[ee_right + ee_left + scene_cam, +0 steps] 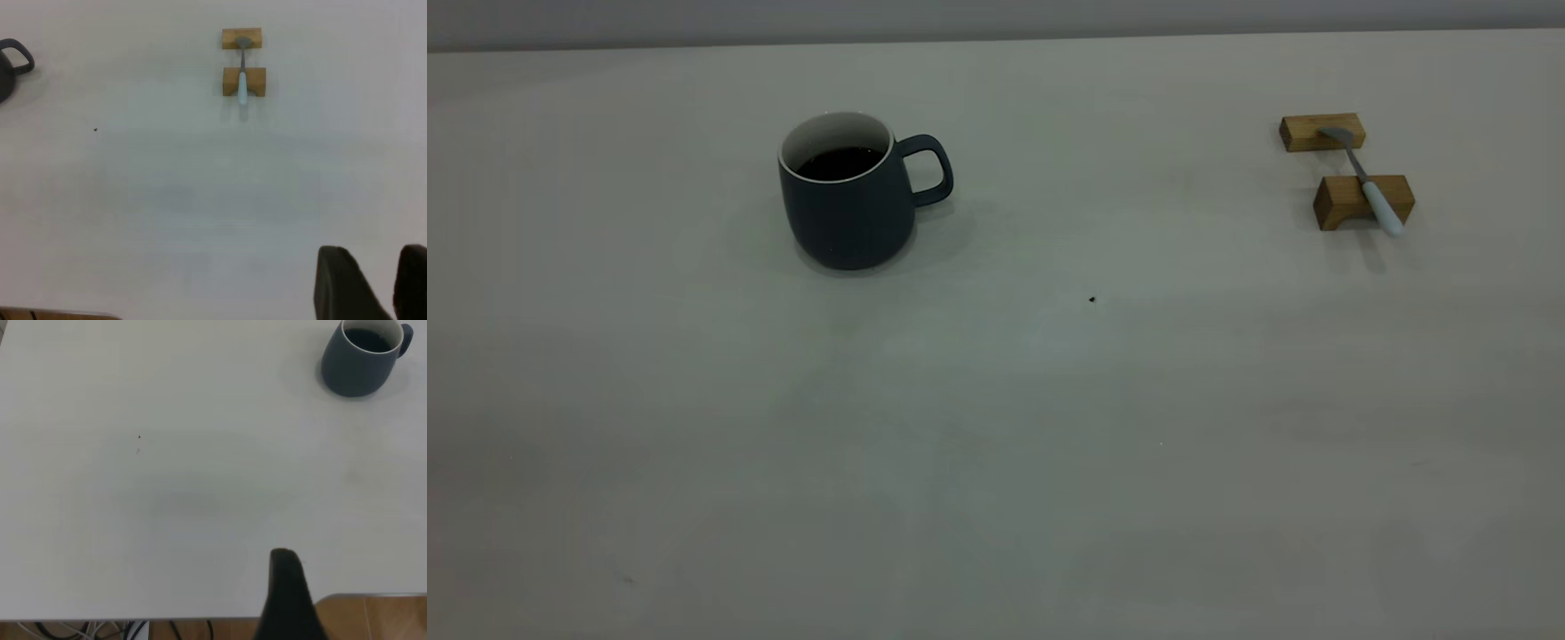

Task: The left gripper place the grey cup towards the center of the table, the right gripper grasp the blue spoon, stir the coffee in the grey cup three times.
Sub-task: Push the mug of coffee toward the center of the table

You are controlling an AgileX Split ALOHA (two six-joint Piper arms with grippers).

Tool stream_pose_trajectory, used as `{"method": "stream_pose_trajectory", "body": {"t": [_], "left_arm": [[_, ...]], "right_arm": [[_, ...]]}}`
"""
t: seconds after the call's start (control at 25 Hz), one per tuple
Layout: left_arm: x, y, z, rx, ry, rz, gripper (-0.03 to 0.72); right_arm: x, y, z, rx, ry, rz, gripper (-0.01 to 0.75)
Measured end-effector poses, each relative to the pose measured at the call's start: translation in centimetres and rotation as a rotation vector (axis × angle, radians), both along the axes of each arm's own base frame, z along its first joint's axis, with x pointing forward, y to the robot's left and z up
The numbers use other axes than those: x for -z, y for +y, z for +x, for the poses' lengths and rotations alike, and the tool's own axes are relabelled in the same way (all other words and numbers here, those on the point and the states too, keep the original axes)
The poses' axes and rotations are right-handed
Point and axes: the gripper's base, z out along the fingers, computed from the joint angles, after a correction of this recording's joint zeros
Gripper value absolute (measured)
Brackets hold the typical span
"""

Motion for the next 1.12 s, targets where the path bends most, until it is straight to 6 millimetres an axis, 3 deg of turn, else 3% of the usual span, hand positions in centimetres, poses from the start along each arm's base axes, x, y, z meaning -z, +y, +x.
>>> {"method": "stream_pose_trajectory", "body": {"t": [1.12], "left_arm": [[-0.01,-0.16,0.00,0.010,-0.001,-0.015,0.585]], "right_arm": [[0.00,0.00,0.00,0.000,0.000,0.000,0.238]]}}
